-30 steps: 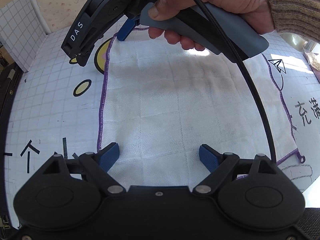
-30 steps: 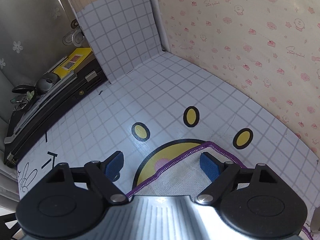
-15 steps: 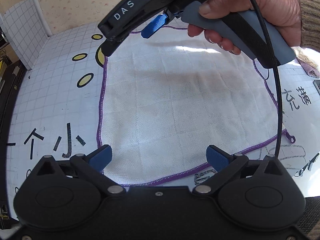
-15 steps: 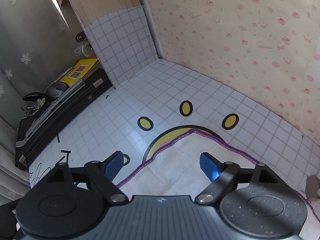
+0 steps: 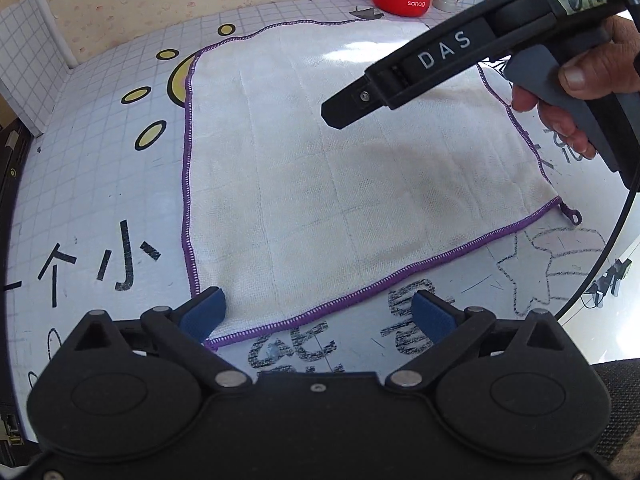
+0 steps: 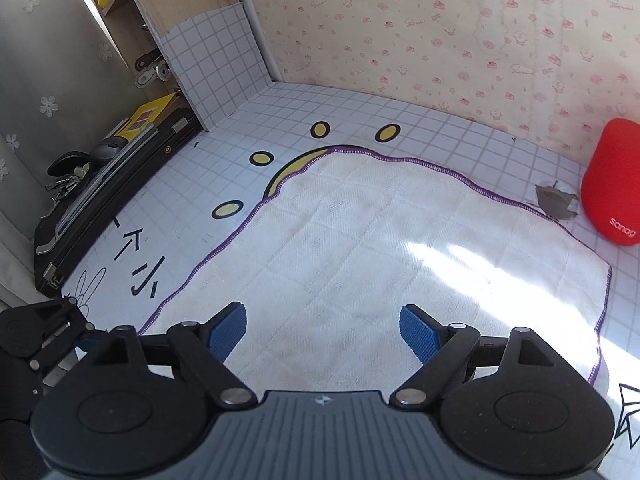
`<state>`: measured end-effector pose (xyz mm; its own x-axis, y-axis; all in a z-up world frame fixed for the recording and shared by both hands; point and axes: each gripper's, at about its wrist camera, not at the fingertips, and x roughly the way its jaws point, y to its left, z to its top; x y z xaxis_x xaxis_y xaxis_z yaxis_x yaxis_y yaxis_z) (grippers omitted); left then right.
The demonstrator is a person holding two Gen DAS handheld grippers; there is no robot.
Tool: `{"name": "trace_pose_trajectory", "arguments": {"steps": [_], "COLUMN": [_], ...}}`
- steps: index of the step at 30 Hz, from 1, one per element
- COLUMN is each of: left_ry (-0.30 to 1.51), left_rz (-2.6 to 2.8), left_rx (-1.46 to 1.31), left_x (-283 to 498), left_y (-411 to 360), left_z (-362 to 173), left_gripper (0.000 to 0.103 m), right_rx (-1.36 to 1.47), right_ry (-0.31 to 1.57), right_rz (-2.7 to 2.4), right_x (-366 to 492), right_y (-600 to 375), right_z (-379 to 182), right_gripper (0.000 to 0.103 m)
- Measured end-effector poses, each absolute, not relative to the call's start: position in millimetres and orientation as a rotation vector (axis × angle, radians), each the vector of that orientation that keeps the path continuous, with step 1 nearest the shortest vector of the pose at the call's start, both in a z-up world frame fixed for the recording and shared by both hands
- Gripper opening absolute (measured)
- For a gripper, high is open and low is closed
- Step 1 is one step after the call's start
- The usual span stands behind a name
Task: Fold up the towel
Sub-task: 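Position the right gripper over a purple-edged corner of the towel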
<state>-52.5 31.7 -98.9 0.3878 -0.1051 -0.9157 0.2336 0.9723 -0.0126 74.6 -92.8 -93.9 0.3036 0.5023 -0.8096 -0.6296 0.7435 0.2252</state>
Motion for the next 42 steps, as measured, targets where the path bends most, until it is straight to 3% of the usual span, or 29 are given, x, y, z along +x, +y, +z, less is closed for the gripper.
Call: {"name": "trace_pose_trajectory", "arguments": {"steps": [11,23,37,42], "left_ry": [1.176,1.102,1.034,1.023], "left_rz": [-0.255,-0.334,-0.404,-0.410], "left_rx": [0.155,0.234,0.310,0.345], "left_x": [-58,-43,-31,-33], "left_y": [40,33,21,19], "left_z": [-101,-88,-77,-74], "left_gripper": [0.101,0.101,0.101,0.101], "right_rx": [-0.166,-0.056,-0.205,-0.133], "right_ry": [0.989,1.024,1.001,1.009], "right_rz": [0.637,0.481,0.301,0.214], "right_x": [53,16,-7,-15], "right_y": [-108,-135,-121,-133], "right_z": [-101,-86,-74,-67], "right_gripper": [0.084,0.086,0.086,0.086]}}
